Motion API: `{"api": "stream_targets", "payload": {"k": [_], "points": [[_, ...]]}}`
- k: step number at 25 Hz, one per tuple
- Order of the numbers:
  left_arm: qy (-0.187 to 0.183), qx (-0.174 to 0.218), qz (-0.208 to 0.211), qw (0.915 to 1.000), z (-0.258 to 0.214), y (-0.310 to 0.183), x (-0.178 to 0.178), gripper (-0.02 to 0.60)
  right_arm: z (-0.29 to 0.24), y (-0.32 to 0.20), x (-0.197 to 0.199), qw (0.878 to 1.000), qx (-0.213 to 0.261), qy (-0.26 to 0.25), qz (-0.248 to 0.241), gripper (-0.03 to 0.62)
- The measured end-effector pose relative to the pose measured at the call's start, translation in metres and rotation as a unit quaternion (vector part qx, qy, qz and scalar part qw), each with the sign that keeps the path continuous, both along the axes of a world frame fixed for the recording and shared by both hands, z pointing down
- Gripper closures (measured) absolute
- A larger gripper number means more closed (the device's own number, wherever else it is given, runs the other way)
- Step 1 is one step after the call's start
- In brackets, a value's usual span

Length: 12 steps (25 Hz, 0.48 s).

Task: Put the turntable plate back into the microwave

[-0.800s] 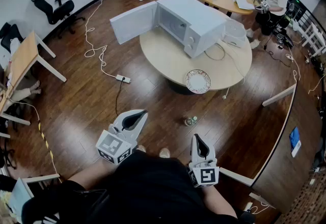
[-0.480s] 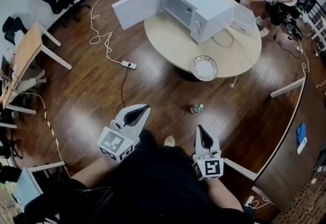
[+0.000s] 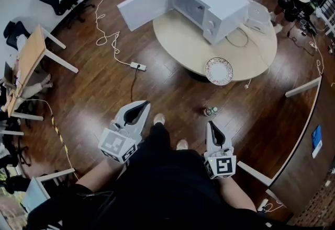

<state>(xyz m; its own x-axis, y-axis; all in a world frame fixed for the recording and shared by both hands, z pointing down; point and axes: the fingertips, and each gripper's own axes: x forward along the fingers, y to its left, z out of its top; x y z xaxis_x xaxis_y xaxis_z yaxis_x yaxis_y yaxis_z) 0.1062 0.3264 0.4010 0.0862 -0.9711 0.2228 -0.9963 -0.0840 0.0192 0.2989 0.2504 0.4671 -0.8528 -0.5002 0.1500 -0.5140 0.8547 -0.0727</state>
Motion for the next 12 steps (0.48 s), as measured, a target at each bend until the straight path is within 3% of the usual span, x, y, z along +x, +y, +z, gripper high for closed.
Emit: {"api": "stream_targets", "payload": {"k": [8,12], "points": [[0.007,0.004,0.0,1.0,0.013,-0.034,-0.064,0.577,-0.009,-0.018,-0.049,1.0,0.016,0.021,0.011,0.594],[0.006,0.027,0.016,0.9995,0.002,-0.064,-0.089,0.577,-0.012,-0.037,-0.066,0.998,0.008,0.034,0.045,0.594]]}}
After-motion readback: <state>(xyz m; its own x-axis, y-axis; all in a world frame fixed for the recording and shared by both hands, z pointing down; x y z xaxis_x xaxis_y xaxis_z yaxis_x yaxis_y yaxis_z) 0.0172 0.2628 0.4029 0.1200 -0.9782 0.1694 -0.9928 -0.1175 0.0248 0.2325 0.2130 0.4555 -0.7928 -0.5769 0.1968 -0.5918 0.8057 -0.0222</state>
